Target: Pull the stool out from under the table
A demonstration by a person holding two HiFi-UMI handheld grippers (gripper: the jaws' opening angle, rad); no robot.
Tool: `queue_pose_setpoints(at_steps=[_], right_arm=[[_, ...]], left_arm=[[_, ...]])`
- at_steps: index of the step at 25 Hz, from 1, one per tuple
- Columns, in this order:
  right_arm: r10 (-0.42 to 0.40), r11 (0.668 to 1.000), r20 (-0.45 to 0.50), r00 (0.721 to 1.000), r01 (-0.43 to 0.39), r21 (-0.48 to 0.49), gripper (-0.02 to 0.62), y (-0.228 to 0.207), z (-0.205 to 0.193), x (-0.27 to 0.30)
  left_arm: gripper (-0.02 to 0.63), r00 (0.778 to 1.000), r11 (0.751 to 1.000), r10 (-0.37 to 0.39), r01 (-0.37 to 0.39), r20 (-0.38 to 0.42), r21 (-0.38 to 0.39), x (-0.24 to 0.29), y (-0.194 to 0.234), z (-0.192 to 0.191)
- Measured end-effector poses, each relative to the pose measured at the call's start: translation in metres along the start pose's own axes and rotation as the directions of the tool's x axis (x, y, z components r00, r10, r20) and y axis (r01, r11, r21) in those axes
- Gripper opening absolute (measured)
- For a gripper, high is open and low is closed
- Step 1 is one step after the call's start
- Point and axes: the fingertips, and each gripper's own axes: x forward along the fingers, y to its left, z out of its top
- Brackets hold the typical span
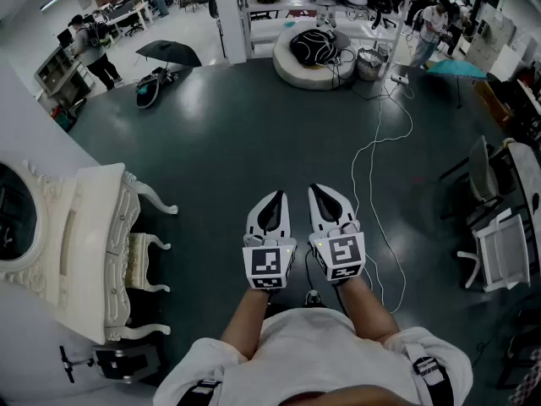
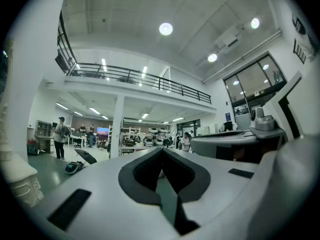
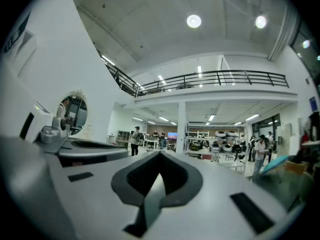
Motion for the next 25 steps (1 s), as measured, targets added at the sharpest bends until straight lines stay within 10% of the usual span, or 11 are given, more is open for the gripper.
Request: queue_pose_setpoints(at_steps=[13,25], right_arm=[[0.001,0.999,-0.013,1.0,0.0,0.037,0.014,0.046,-0.02,0.021],[0.187,0.981,-0.034,0.982,-0.185,0.063,0.014,0.08,-0.047,0.145]], left_arm=[[0.006,1.0,1.0,0.016,-0.016,-0.025,-0.021,-0.016,0.046,-0.02],[0.006,0.982,0.984,0.178,-0.179,-0.058,-0.001,0.03,0.145,-0.049]])
